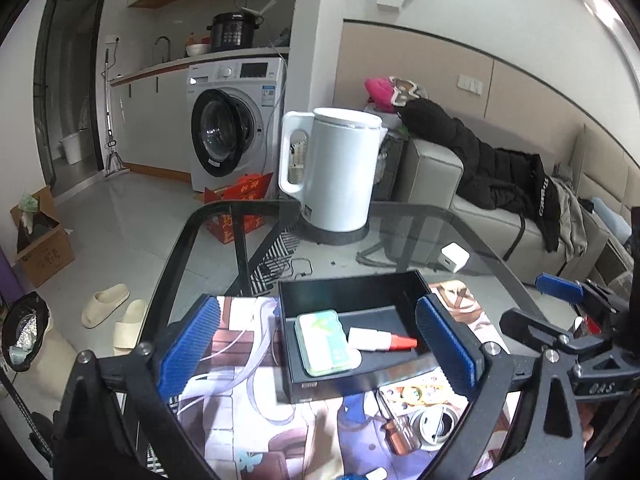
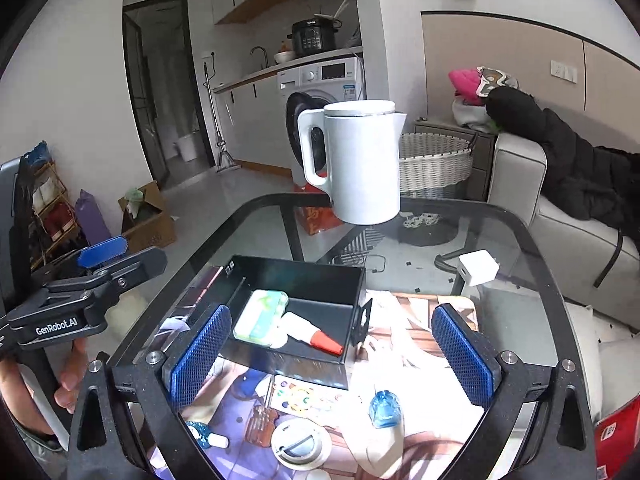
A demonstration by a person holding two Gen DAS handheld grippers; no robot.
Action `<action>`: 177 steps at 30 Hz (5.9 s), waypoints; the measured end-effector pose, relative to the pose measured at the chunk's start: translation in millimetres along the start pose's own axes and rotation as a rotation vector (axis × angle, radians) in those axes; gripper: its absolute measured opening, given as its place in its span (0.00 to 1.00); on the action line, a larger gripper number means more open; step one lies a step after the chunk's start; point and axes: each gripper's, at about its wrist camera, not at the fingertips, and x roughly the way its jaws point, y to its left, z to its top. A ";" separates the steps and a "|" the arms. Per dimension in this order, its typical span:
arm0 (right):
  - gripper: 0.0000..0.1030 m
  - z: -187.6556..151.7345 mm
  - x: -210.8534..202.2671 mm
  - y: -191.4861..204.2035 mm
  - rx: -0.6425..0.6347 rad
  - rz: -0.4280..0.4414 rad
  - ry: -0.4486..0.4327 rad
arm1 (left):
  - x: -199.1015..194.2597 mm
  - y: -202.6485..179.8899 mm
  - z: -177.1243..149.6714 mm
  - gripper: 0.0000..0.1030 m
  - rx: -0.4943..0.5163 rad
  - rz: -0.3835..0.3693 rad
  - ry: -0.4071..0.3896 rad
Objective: Organize rigid objects
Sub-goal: 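Drop the green container into the black box while the right tool drops the glue tube in, then lower the left tool onto a blue eye-drop bottle while the right tool lowers onto another, then grip and lift the blue bottle with the left tool while the right tool lifts its bottle, then release the blue bottle into the black box while the right tool releases its bottle there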
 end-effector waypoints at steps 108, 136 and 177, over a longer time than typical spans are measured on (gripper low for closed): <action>0.30 -17.3 -84.6 40.8 -0.134 0.040 -0.410 | -67.8 -7.2 -7.3 0.28 0.106 0.000 -0.305; 0.30 29.2 24.8 29.0 -0.058 0.042 -0.365 | 11.9 1.3 15.7 0.28 0.041 -0.006 -0.298; 0.30 -8.4 151.9 40.7 -0.132 -0.030 0.352 | 123.3 -12.2 -17.0 0.29 0.142 0.047 0.290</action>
